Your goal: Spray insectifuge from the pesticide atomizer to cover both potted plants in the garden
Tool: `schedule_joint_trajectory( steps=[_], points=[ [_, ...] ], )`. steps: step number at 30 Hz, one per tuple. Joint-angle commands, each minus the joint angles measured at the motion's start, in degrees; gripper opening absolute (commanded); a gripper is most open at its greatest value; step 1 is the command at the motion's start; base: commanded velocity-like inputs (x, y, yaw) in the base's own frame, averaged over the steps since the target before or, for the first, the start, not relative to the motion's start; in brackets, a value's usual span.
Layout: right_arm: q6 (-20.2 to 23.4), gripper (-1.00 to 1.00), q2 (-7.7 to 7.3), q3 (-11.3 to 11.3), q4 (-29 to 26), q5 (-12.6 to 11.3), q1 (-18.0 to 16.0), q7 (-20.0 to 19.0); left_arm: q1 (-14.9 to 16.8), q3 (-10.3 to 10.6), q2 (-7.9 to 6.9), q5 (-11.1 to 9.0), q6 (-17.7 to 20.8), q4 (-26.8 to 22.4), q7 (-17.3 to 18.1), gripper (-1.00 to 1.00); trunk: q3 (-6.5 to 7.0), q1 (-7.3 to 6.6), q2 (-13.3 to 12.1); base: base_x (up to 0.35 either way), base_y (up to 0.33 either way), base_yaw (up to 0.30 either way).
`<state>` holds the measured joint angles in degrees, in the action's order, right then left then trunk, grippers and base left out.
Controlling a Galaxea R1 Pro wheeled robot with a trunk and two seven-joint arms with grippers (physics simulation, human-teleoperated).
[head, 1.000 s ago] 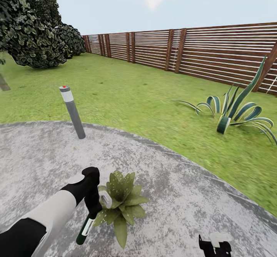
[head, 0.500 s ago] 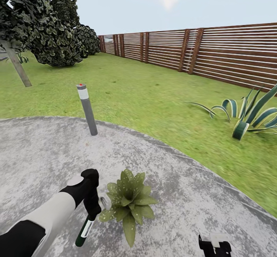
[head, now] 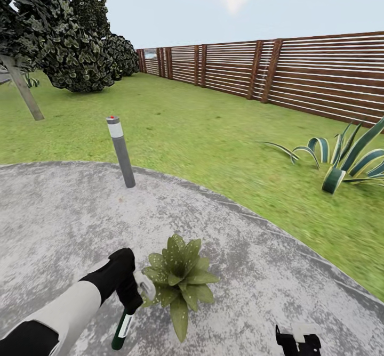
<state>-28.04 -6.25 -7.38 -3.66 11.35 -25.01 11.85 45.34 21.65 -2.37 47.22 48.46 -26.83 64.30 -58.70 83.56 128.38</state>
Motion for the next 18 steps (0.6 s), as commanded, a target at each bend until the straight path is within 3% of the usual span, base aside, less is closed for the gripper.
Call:
schedule_joint_trajectory(
  steps=[1,7,11,18],
  points=[
    [-0.2,1.0,0.01,-0.4,0.1,0.6,0.0,0.2,0.0,0.1,-0.02,0.4,0.4,-0.1,0.9,-1.0,-0.05,-0.01,0.0,0.047,0.074,0.0],
    [-0.2,1.0,0.01,-0.4,0.1,0.6,0.0,0.2,-0.1,0.2,-0.26,0.3,0.5,0.0,0.9,-1.0,-0.05,-0.01,0.0,0.095,0.192,0.0],
    [-0.2,1.0,0.01,-0.4,0.1,0.6,0.0,0.2,-2.5,0.3,-0.24,0.4,0.5,-0.1,0.4,-1.0,-0.13,-0.01,0.0,0.01,0.022,0.0],
    [-0.1,1.0,0.01,-0.4,0.1,0.6,0.0,0.3,-2.8,0.1,-0.41,0.5,0.6,-0.2,0.4,-1.0,-0.49,-0.01,0.0,0.0,0.001,0.0]
  ],
)
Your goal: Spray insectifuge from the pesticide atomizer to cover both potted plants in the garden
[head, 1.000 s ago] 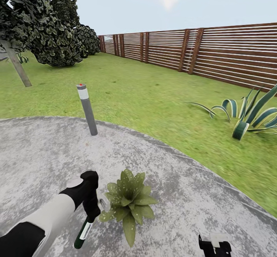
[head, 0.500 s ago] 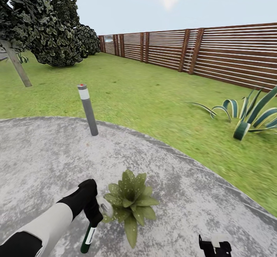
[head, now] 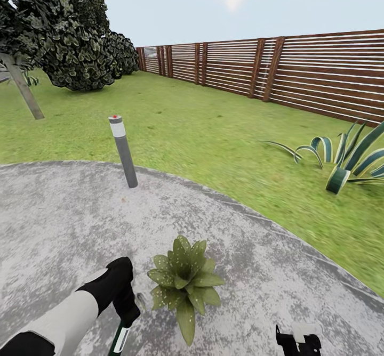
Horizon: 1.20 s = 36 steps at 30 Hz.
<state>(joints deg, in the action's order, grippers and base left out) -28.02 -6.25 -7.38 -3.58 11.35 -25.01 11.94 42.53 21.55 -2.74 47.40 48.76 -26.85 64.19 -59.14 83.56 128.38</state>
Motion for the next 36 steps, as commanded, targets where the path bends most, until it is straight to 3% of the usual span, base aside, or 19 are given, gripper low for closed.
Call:
schedule_joint_trajectory(
  steps=[1,6,9,10,13,15,20,36],
  points=[
    [-0.2,1.0,0.01,-0.4,0.1,0.6,0.0,0.2,0.0,0.2,-0.19,0.4,0.4,-0.2,0.5,-1.0,-0.05,-0.01,0.0,0.0,0.0,0.0],
    [-0.2,1.0,0.01,-0.4,0.1,0.6,0.0,0.2,1.6,-2.8,-0.43,0.6,0.5,-1.0,0.9,-1.0,-0.06,-0.01,0.0,0.0,0.0,0.0],
    [-0.2,1.0,0.01,-0.4,0.1,0.6,0.0,0.2,1.2,-2.7,-0.55,1.1,0.4,-0.5,0.5,-1.0,-0.06,-0.01,0.0,0.0,0.0,0.0],
    [-0.2,1.0,0.01,-0.4,0.1,0.6,0.0,0.2,0.9,-2.7,-1.1,1.1,0.3,-0.4,0.5,-1.0,-0.06,-0.01,0.0,0.0,0.0,0.0],
    [-0.2,1.0,0.01,-0.4,0.1,0.6,0.0,0.2,0.2,-3.1,-4.55,0.9,0.0,-0.2,0.3,-1.0,-0.06,-0.01,0.0,0.0,0.0,0.007],
    [-0.2,1.0,0.01,-0.4,0.1,0.6,0.0,0.2,0.1,-3.2,-5.67,0.7,-0.1,-0.2,0.3,-1.0,-0.06,-0.01,0.0,0.0,0.0,0.118],
    [-0.2,1.0,0.1,-0.4,0.0,0.6,0.0,0.1,0.1,-3.3,-4.76,0.6,-0.2,-0.3,0.2,-1.0,-0.06,-0.01,0.0,0.0,0.0,0.089],
    [-0.2,1.0,0.1,-0.4,0.1,0.6,0.0,0.1,0.1,-3.5,-4.72,0.5,0.0,-0.7,-1.2,-1.0,-0.06,-0.01,0.0,-0.063,-0.228,0.163]
  ],
)
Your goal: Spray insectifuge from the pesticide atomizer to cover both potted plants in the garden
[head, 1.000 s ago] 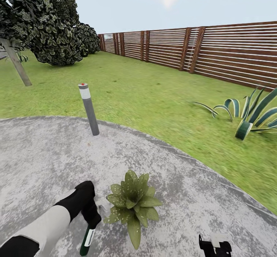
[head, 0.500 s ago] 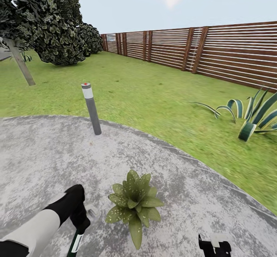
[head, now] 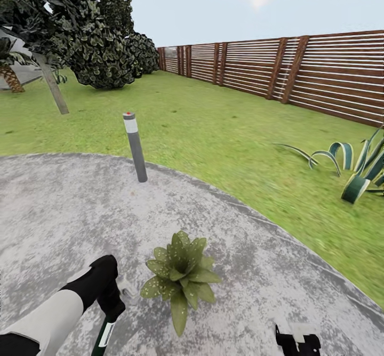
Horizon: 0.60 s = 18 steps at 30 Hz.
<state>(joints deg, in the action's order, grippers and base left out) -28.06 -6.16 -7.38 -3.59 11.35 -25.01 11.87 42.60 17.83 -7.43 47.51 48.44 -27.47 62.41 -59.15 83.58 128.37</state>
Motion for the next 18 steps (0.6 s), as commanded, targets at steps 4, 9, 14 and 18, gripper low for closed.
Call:
schedule_joint_trajectory(
  steps=[4,9,14,18],
  points=[
    [-0.2,1.0,0.01,-0.4,0.1,0.6,0.0,0.2,0.0,-0.2,-0.04,0.4,0.3,-0.1,0.5,-1.0,-0.05,-0.03,0.0,-0.088,-0.061,0.002],
    [-0.2,1.0,0.01,-0.4,0.0,0.6,0.0,0.2,0.0,-1.3,-0.11,0.5,0.3,0.3,0.5,-1.0,-0.05,-0.03,0.0,-0.005,-0.004,0.026],
    [-0.2,1.0,0.01,-0.4,0.0,0.6,0.0,0.2,-0.1,-1.3,0.04,0.4,0.3,0.4,0.5,-1.0,-0.05,-0.03,0.0,0.0,0.0,0.233],
    [-0.2,1.0,0.01,-0.4,0.0,0.6,0.0,0.2,-0.1,-1.4,0.1,0.4,0.3,0.3,0.5,-1.0,-0.05,-0.03,0.0,0.0,0.0,0.239]
  ],
)
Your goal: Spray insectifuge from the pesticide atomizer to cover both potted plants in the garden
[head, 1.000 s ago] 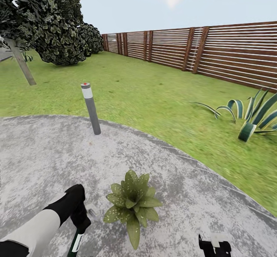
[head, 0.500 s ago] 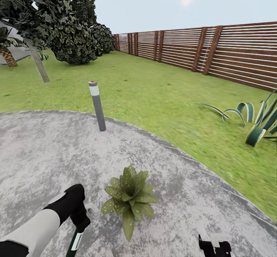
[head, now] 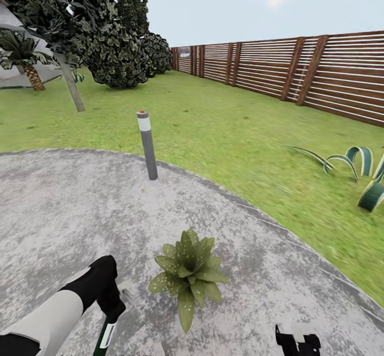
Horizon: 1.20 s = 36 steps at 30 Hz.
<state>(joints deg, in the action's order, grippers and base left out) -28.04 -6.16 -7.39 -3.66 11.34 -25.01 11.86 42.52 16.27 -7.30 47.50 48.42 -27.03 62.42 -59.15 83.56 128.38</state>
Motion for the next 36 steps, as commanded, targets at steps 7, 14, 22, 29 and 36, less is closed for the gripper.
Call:
schedule_joint_trajectory(
  steps=[7,14,22,29,36],
  points=[
    [-0.2,1.0,-0.08,-0.4,0.1,0.6,0.0,0.2,0.0,0.2,0.18,0.4,0.3,-0.3,0.5,-1.0,-0.05,-0.01,0.0,0.04,-0.219,0.014],
    [-0.2,1.0,-0.07,-0.4,0.1,0.6,0.0,0.2,0.0,0.2,2.23,0.4,0.4,-1.0,0.4,-1.0,-0.05,-0.01,0.0,-0.027,-0.039,0.0],
    [-0.2,1.0,0.17,-0.4,0.2,0.7,0.0,0.1,6.2,3.2,8.44,2.6,0.8,-0.3,5.4,-1.0,-0.05,-0.01,0.0,0.0,0.0,0.0],
    [-0.2,1.0,0.1,-0.4,0.2,0.7,0.0,0.2,14.0,5.7,9.28,9.6,0.5,-0.9,17.8,-1.0,-0.05,-0.01,0.0,0.0,0.0,0.0],
    [-0.2,1.0,0.01,-0.4,0.1,0.6,0.0,0.2,15.4,7.7,9.19,14.1,0.1,-0.1,21.3,-1.0,-0.05,-0.01,0.0,0.0,0.0,0.0]
  ],
)
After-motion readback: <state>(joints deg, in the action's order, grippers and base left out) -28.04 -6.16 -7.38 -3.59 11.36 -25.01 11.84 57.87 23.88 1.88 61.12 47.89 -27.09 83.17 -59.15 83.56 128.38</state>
